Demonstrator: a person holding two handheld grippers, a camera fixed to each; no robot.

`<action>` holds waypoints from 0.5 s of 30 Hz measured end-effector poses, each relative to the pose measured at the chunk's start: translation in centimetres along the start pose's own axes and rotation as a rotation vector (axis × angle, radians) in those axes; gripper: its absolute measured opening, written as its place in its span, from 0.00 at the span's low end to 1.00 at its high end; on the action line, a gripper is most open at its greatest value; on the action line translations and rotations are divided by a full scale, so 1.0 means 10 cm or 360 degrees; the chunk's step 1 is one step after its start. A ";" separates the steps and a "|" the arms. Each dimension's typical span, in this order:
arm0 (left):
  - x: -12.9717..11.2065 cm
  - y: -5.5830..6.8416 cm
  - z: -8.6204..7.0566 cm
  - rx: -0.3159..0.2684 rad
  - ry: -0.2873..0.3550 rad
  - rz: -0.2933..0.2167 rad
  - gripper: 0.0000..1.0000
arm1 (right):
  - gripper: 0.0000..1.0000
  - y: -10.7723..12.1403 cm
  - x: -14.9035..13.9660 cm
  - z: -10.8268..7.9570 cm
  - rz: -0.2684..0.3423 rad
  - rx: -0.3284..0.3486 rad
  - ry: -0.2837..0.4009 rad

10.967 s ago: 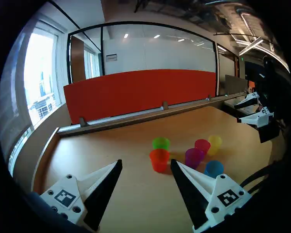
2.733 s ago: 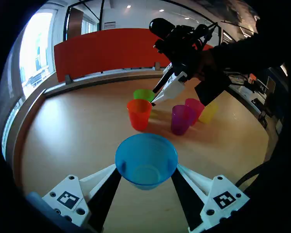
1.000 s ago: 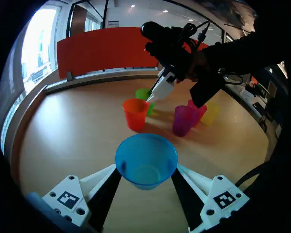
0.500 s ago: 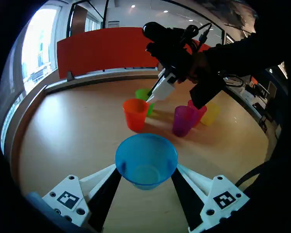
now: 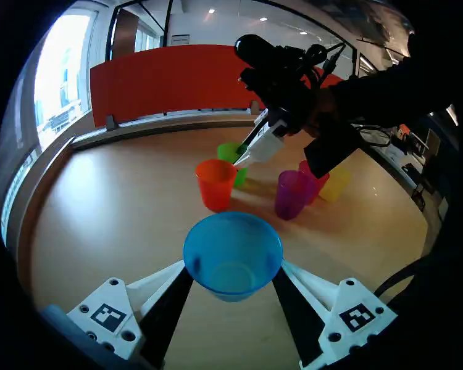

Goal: Pour water

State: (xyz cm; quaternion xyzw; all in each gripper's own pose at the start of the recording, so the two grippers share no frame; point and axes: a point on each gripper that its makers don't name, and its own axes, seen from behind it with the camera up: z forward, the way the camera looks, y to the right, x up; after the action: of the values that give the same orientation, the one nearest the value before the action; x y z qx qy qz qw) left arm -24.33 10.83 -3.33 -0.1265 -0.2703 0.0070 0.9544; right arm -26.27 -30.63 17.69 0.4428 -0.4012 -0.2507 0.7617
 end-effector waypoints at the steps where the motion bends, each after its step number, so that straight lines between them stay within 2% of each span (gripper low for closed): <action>1: 0.01 0.00 0.00 0.0000 0.0001 0.0002 0.83 | 0.89 0.00 0.01 -0.01 0.0003 0.0000 0.0009; 15: 0.06 0.01 0.01 0.0005 0.0014 0.0015 0.83 | 0.89 -0.01 0.07 -0.08 0.0012 -0.0005 0.0075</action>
State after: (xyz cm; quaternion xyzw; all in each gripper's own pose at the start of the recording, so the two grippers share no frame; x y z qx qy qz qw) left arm -23.87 11.03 -3.01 -0.1264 -0.2655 0.0112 0.9557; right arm -25.19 -30.83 17.61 0.4460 -0.3843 -0.2380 0.7725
